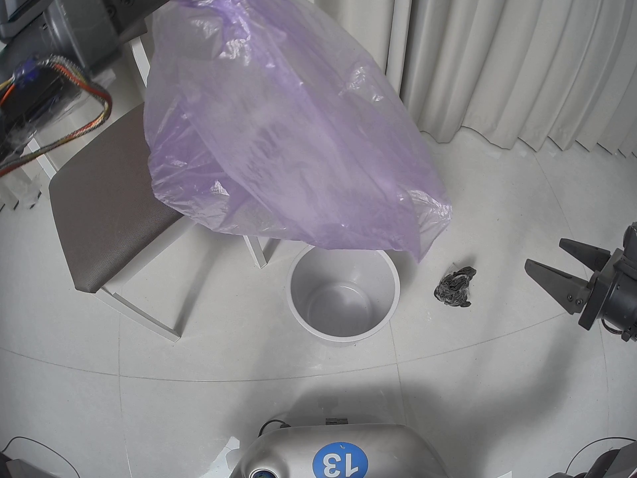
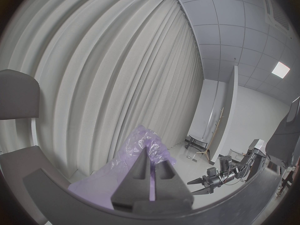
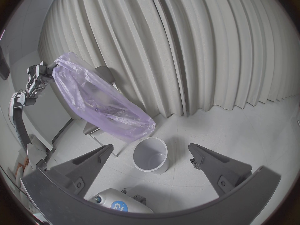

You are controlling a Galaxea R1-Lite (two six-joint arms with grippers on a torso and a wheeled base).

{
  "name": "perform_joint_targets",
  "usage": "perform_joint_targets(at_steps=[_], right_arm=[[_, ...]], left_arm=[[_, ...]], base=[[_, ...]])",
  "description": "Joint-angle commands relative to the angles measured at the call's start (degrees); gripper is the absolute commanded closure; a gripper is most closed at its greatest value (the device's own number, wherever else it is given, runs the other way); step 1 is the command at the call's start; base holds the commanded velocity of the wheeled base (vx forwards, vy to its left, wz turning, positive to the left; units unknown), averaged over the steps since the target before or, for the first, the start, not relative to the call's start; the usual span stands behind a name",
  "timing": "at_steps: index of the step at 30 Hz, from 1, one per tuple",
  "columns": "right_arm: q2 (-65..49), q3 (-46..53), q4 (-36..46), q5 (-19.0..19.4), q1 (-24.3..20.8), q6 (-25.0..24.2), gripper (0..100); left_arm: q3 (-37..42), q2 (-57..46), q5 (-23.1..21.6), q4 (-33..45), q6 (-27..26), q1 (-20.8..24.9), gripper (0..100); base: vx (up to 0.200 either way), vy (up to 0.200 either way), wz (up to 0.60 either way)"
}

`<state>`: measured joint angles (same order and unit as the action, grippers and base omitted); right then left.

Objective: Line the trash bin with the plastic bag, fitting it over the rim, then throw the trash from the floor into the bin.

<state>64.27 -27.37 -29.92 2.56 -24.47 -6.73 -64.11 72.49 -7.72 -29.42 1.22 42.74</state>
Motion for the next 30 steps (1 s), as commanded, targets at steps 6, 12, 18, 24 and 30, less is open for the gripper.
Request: perform_joint_targets(at_steps=[6, 12, 18, 24, 30], right_arm=[[6.8, -2.0, -0.3, 0.0, -0.3, -3.4, 0], [10.6, -2.5, -3.1, 0.1, -0.3, -7.0, 0], [14.5, -3.6, -6.4, 0.0, -0.4, -7.2, 0], [17.5, -5.5, -7.7, -0.1, -0.8, -7.6, 0], [19.2, -7.2, -7.9, -0.1, -2.1, -10.1, 0]], left_arm=[[-2.7, 1.2, 0.1, 0.1, 0.0, 3.0, 100], [-3.1, 1.3, 0.2, 0.1, -0.1, 4.1, 100], [-3.9, 1.3, 0.2, 0.0, 0.0, 5.2, 100], [-5.0, 1.3, 0.1, 0.1, -0.1, 5.4, 100], [-4.8, 1.0, 0.0, 0.1, 0.0, 6.3, 100]], base=[[0.000, 0.000, 0.00], [0.000, 0.000, 0.00], [0.000, 0.000, 0.00], [0.000, 0.000, 0.00], [0.000, 0.000, 0.00]])
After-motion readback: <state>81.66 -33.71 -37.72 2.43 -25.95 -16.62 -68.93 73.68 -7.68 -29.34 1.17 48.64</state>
